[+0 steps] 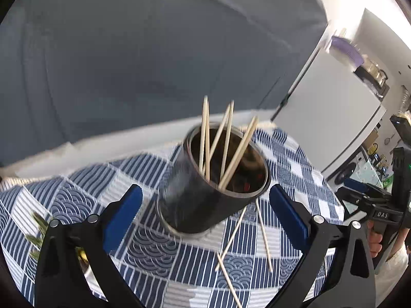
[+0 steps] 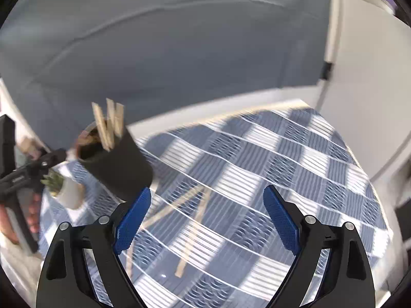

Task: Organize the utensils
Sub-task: 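Move both tools back down toward the remaining sticks on the cloth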

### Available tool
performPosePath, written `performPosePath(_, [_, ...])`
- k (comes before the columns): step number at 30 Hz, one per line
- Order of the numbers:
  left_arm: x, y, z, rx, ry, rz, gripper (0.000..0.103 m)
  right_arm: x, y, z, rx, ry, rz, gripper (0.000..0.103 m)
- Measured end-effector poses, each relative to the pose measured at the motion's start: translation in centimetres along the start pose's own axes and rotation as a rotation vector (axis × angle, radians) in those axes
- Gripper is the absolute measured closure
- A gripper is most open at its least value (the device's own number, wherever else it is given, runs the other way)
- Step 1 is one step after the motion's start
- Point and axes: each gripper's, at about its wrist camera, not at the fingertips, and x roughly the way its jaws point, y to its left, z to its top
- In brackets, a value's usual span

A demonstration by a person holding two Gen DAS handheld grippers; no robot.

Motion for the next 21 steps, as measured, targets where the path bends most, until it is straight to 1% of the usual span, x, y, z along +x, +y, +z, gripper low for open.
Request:
performPosePath(8, [1.3,-0.1,-2.4,0.002,0.08,0.037,0.006,1.0,-4.7,-3.8,0.074,0.107,-0.094,0.018])
performPosePath(16, [3.7,-0.8,-5.9,0.041,0.207,0.076,0.006,2.6,-9.1,-9.5,0.131,0.258,-0.177,0.018])
performPosePath(21, [5.2,-1.0,-7.5,0.05,0.261,0.109,0.006,3.6,-11.6,-12.5,0.192,0.32,-0.202,0.018])
